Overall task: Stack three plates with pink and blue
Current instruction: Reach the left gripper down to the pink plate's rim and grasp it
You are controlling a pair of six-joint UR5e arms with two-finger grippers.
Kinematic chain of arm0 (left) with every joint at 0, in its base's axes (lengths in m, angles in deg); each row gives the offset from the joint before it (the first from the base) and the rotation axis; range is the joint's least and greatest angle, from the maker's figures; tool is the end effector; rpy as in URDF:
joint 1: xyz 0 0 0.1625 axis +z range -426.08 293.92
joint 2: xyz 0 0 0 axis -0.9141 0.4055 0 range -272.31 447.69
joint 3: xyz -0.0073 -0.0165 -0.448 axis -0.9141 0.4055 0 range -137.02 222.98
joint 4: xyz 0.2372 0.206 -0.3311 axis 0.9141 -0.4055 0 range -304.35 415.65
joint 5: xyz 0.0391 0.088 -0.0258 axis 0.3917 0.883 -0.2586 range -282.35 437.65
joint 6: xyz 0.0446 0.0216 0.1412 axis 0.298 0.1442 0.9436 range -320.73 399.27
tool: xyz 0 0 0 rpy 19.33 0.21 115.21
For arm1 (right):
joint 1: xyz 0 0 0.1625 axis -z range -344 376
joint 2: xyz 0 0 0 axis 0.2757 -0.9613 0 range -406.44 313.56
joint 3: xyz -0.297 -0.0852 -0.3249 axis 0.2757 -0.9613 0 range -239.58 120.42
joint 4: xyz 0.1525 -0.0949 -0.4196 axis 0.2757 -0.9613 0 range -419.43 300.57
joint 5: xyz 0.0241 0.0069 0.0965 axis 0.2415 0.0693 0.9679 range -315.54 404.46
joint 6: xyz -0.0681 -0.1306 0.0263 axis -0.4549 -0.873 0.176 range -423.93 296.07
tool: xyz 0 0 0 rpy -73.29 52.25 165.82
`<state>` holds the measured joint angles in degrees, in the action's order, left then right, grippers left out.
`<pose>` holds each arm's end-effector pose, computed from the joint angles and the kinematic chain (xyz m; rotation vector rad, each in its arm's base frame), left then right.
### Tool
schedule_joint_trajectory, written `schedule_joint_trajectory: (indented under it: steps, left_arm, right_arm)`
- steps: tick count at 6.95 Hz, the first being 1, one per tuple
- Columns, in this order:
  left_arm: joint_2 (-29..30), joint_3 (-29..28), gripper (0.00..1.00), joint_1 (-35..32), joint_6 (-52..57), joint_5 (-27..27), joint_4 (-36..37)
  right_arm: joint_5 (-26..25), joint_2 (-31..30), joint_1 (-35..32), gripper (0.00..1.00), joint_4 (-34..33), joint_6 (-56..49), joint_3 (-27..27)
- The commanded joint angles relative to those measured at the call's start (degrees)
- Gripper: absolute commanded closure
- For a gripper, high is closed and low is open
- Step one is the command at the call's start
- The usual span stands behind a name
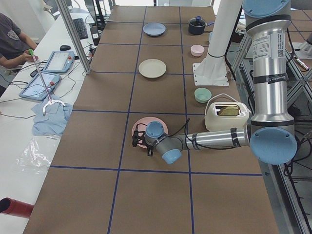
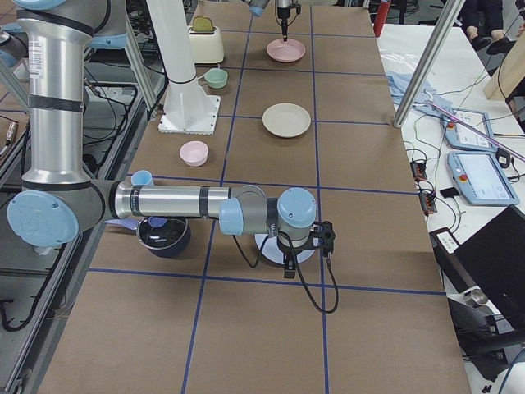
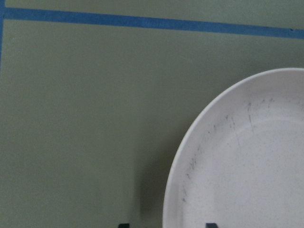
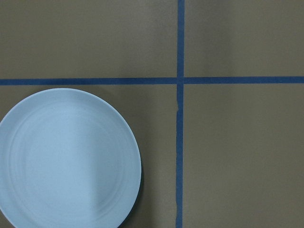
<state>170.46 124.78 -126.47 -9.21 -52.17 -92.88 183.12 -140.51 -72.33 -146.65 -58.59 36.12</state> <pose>0.2221 -0.4669 0.7392 0.1431 0.9650 -0.0416 0.0061 -0.5119 0.6883 0.0204 -0.8516 0.0276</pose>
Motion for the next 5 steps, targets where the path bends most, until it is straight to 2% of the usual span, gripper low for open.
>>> schedule_joint_trajectory:
  steps: [1, 4, 5]
  left_arm:
    - [0.2, -0.5, 0.99, 0.0, 0.1, 0.1, 0.0]
    - [-0.2, 0.9, 1.00, -0.2, 0.1, -0.8, -0.2]
    - [-0.8, 3.1, 1.00, -0.2, 0.1, -3.1, 0.3]
  right_arm:
    - [0.3, 0.3, 0.0, 0.00, 0.0, 0.4, 0.0]
    - [0.3, 0.6, 0.0, 0.00, -0.1, 0.4, 0.0]
    - [0.3, 0.6, 0.0, 0.00, 0.0, 0.4, 0.2]
